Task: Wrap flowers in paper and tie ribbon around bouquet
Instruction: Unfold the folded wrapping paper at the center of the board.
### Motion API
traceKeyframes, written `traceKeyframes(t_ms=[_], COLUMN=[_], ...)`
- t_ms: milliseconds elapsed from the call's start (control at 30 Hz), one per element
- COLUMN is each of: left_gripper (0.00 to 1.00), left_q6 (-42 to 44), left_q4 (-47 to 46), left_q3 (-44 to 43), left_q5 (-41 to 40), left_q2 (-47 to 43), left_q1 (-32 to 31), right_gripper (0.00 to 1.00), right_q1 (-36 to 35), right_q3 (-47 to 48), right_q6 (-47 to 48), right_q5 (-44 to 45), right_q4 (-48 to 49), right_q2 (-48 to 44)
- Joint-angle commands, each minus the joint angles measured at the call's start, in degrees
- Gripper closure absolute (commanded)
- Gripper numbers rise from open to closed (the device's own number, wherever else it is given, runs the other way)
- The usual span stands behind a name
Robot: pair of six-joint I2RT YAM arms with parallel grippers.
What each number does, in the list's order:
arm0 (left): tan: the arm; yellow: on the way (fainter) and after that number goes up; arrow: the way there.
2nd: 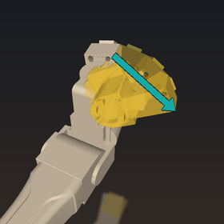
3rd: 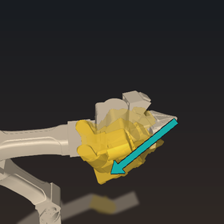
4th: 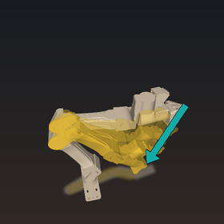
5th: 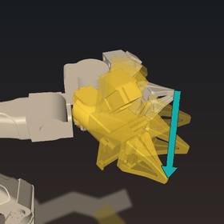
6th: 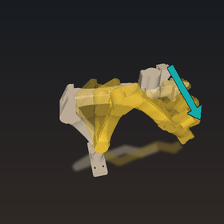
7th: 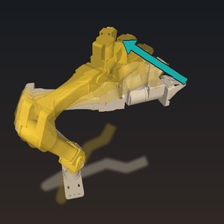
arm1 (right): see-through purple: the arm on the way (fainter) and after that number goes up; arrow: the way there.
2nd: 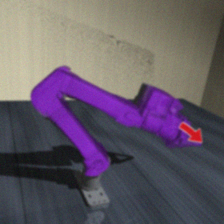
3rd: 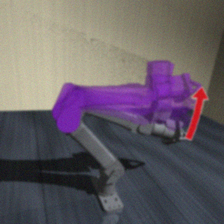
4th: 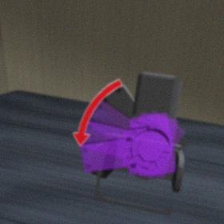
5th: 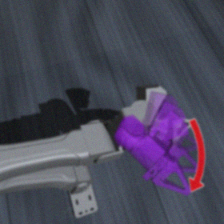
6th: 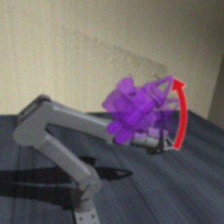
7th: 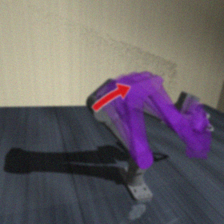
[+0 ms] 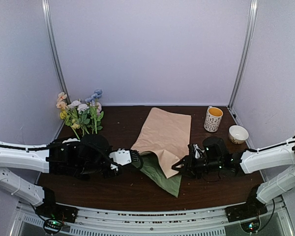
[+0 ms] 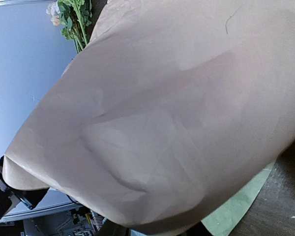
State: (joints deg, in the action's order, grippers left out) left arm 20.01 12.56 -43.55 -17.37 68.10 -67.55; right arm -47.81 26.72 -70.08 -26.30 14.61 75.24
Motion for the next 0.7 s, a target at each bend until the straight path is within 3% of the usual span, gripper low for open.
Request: traceKeyframes(t_ms=[0,200,400,533,667], left_gripper=[1.0,1.0,1.0,0.51,0.31], left_q6=[0.0,-0.1,-0.1,-1.2,-2.4], left_q4=[-0.8,-1.1,-0.4,-1.1,-2.9], left_q3=[1.0,2.0,1.7,1.8,1.7], left_q5=[1.3,2.0,3.5,6.2,9.1], left_q2=[-0.2,-0.8,-0.7,-2.1,-2.6], left_q1=[0.3,0.3,0.3,0.3,0.4], right_gripper=[0.76,1.0,1.0,1.0,1.0], right_q1=[0.0,0.2,0.1,-0.1,-1.3], right_q3=[1.5,1.8,3.1,8.3,13.4], right_q6=[-1.7,-1.0,1.4,7.9,13.7], right_q5=[-0.8,0.5,2.1,4.2,6.6], right_q4=[5.0,4.1,0.9,-9.5,-17.1], right_q2=[0.9,0.5,-0.8,-3.1,-4.9])
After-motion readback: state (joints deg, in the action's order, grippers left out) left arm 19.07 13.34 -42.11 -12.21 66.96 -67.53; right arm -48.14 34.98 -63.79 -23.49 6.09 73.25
